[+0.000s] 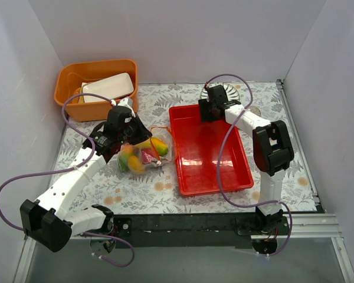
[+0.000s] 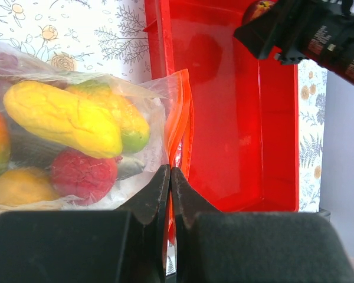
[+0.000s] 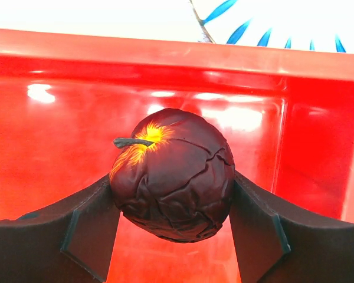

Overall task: Place the food in the zip-top bag and seal the zipper
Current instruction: Pick up the fake fruit from the bin.

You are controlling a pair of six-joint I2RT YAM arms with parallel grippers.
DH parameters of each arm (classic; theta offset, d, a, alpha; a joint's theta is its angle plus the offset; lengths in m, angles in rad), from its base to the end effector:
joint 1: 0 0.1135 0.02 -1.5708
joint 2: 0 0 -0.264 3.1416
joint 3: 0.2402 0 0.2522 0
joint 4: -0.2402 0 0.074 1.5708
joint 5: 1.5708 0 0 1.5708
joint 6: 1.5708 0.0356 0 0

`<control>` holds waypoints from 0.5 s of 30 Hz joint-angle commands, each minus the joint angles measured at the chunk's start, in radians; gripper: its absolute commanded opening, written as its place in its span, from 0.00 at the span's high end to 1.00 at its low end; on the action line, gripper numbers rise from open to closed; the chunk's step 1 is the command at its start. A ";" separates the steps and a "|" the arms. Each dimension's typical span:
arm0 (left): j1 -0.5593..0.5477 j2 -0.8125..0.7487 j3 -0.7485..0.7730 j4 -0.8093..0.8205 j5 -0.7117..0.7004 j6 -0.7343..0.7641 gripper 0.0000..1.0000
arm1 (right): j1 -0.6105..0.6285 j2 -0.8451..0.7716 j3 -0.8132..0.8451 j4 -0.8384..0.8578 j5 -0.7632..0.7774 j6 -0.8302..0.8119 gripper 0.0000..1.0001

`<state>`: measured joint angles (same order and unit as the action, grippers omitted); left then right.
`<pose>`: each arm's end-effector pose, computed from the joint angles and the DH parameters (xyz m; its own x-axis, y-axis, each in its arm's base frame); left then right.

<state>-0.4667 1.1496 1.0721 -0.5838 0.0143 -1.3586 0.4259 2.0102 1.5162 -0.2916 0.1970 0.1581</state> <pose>0.2207 -0.1118 0.3280 -0.5652 -0.8098 -0.1576 -0.4393 0.4571 -0.7733 0.4158 0.1810 0.2121 -0.6800 -0.1389 -0.7199 -0.1742 0.9844 -0.0254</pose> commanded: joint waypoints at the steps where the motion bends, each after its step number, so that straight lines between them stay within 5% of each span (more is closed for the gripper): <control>1: -0.001 -0.039 -0.009 -0.004 -0.020 -0.002 1.00 | -0.001 -0.106 -0.022 -0.014 -0.070 0.041 0.62; 15: -0.001 -0.073 -0.020 0.058 0.046 0.033 1.00 | 0.019 -0.295 -0.145 -0.041 -0.189 0.167 0.62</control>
<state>-0.4667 1.1423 1.0702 -0.5636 0.0444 -1.3476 0.4351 1.7889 1.3930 -0.3157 0.0399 0.2844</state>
